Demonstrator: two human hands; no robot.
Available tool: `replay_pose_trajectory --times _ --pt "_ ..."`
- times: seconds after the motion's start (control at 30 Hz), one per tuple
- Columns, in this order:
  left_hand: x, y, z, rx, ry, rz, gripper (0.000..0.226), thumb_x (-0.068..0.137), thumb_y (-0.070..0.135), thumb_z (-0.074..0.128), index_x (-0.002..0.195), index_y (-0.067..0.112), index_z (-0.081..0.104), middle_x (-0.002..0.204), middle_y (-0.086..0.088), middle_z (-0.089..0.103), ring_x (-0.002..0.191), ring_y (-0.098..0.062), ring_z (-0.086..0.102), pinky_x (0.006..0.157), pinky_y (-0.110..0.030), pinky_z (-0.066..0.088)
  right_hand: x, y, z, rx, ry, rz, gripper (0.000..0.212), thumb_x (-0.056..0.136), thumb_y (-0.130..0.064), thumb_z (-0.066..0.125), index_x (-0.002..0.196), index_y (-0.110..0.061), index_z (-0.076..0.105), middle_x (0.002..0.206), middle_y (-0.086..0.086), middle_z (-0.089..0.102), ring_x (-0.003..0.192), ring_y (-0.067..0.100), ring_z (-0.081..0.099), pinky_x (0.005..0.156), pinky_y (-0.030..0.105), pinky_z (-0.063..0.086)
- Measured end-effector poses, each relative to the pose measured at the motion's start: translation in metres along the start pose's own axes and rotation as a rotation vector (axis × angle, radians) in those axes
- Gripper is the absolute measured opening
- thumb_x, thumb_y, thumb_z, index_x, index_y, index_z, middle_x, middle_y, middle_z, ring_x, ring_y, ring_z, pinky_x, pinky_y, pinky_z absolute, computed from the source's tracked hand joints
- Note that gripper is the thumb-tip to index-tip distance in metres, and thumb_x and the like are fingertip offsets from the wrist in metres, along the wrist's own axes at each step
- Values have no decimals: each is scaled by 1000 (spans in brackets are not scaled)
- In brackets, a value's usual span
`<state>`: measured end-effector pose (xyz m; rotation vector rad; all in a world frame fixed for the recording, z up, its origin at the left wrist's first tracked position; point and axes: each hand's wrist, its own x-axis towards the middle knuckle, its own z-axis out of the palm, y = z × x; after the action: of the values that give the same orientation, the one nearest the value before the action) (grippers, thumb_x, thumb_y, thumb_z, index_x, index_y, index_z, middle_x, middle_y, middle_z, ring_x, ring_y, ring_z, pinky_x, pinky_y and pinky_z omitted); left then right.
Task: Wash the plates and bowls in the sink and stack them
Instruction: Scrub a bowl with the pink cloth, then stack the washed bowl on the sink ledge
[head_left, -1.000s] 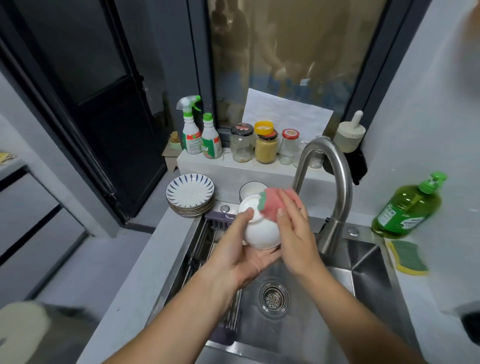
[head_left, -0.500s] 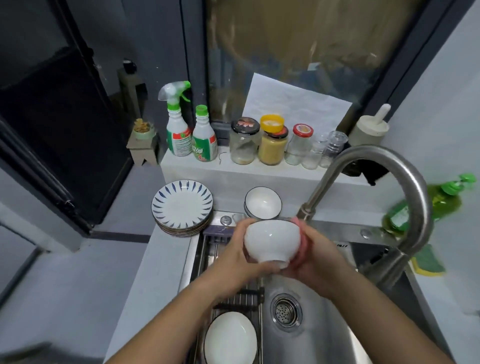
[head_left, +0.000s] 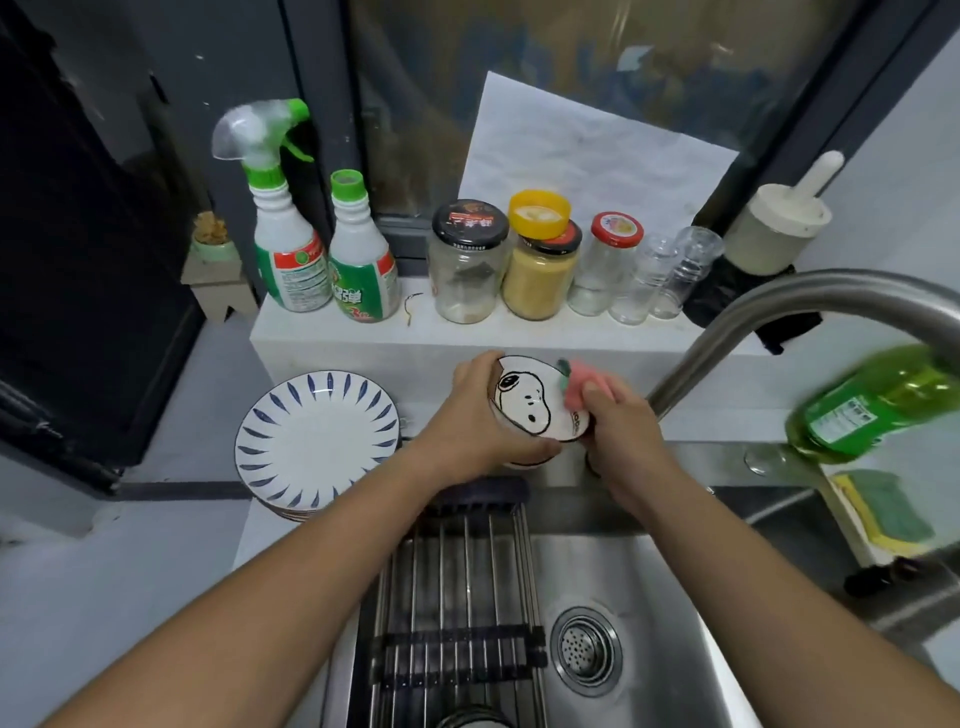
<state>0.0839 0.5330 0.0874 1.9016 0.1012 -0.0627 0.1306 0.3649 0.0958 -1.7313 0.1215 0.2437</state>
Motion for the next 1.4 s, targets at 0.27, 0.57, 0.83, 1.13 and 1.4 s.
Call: replay_pose_trajectory --times 0.27,0.57,0.83,1.13,1.4 --pt "26 -40 7 89 51 171 98 51 30 103 129 45 45 131 14 53 127 -4 51 107 -20 42 29 16 10 -31 134 -7 25 99 -14 47 93 -25 69 97 -1 71 94 17 65 82 29 51" --pt "34 -58 15 176 86 137 107 50 28 103 141 22 47 129 13 45 121 -2 37 115 -34 34 40 22 18 98 259 13 24 101 -13 47 108 -22 68 95 -4 70 89 12 64 80 23 51" --pt "33 -61 22 249 85 92 115 46 63 82 147 23 42 133 14 47 128 -11 35 113 -41 34 21 27 19 134 274 -33 28 101 -13 46 89 -28 66 87 -2 71 88 17 68 88 40 56" --pt "26 -64 33 357 82 -79 144 62 58 90 163 25 -8 169 -3 14 152 -30 16 122 -49 20 -7 21 7 181 242 -26 22 99 -19 49 91 -25 70 93 11 74 87 25 68 85 48 55" --pt "-96 -50 25 65 113 -201 93 85 52 76 157 22 25 154 1 39 139 -12 36 120 -37 31 -104 47 -28 39 -41 127 30 106 -18 43 109 -29 71 106 10 73 99 34 71 85 54 58"
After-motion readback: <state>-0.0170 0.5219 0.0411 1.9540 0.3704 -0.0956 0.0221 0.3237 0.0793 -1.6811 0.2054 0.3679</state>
